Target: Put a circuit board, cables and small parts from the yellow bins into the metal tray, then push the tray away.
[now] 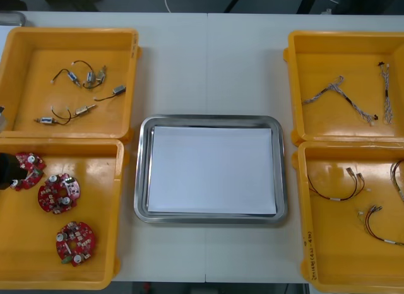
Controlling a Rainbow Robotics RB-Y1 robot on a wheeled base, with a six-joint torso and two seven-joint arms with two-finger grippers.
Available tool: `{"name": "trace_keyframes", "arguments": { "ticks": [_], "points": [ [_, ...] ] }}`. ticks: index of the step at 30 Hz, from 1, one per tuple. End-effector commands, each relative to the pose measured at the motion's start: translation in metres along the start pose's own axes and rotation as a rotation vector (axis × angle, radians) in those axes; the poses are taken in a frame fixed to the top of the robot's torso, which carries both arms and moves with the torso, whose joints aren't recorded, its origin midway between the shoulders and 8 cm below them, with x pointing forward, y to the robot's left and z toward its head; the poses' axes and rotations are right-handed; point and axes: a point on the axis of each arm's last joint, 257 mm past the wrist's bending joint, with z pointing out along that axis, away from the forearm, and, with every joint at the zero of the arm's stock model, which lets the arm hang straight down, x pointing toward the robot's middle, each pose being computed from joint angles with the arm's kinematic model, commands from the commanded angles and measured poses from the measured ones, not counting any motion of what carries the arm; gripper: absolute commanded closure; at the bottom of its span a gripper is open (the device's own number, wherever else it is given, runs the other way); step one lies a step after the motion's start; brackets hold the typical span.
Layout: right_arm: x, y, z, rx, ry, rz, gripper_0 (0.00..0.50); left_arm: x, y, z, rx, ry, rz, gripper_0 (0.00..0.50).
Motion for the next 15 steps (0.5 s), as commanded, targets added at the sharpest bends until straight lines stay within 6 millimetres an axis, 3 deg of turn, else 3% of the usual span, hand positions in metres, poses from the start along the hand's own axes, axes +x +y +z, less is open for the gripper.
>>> {"name": "trace_keyframes", "arguments": {
  "ticks": [1,15],
  "points": [
    [0.022,-0.002,0.014,0.032,0.054,-0.041,0.0,0.008,0.018,0.006,-0.074,0.021,0.053,0.0],
    [0.05,0.004,0.052,-0.029,0.108,-0.013,0.0,0.018,0.029,0.032,-0.09,0.039,0.05,0.0]
  ]
}}
